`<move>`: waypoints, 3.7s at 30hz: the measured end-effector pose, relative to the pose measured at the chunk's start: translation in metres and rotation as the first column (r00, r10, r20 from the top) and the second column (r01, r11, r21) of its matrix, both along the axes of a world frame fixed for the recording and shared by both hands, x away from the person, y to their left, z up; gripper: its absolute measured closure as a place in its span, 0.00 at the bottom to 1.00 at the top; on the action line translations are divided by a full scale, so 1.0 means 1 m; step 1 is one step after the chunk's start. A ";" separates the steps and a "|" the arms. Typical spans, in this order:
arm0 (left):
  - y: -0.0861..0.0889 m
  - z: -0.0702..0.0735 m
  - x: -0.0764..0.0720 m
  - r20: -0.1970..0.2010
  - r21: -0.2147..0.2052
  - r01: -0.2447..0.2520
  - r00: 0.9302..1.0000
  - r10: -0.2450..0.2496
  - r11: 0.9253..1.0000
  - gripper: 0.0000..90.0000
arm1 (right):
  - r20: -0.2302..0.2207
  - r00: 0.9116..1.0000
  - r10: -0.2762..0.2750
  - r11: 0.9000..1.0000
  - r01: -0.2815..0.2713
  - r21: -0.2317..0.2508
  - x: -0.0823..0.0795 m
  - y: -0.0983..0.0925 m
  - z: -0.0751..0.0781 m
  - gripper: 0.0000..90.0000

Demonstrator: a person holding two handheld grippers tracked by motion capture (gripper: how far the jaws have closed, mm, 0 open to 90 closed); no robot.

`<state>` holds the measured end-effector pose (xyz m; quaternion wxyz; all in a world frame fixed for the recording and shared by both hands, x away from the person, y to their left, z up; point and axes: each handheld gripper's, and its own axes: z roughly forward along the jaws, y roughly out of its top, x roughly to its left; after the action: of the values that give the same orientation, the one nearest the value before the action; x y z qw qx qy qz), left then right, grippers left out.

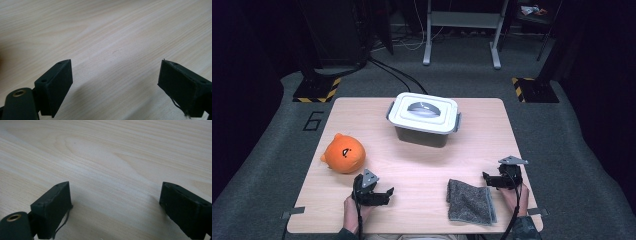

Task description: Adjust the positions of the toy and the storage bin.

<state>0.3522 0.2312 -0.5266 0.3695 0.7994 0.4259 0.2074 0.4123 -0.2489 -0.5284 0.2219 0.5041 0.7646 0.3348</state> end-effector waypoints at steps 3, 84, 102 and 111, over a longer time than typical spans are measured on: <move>-0.003 -0.002 0.002 -0.010 0.038 0.013 1.000 -0.013 0.999 0.13 | -0.002 1.000 0.000 1.000 0.000 0.002 0.000 0.000 0.000 0.11; -0.004 -0.003 0.012 -0.041 0.025 0.023 0.999 -0.022 0.999 0.14 | 0.046 0.983 0.180 0.978 -0.184 0.100 0.133 0.088 0.119 0.54; -0.004 -0.003 0.012 -0.041 0.025 0.023 0.999 -0.022 0.999 0.14 | -0.005 0.988 0.155 0.980 -0.153 0.124 0.143 0.099 0.109 0.80; -0.004 -0.003 0.012 -0.043 0.026 0.023 0.999 -0.022 0.999 0.14 | -0.010 0.991 0.134 0.985 -0.132 0.113 0.139 0.102 0.111 0.83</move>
<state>0.3640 0.2272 -0.5297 0.3520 0.8132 0.4220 0.1919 0.5517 -0.1467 -0.4176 0.1637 0.4667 0.7783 0.3868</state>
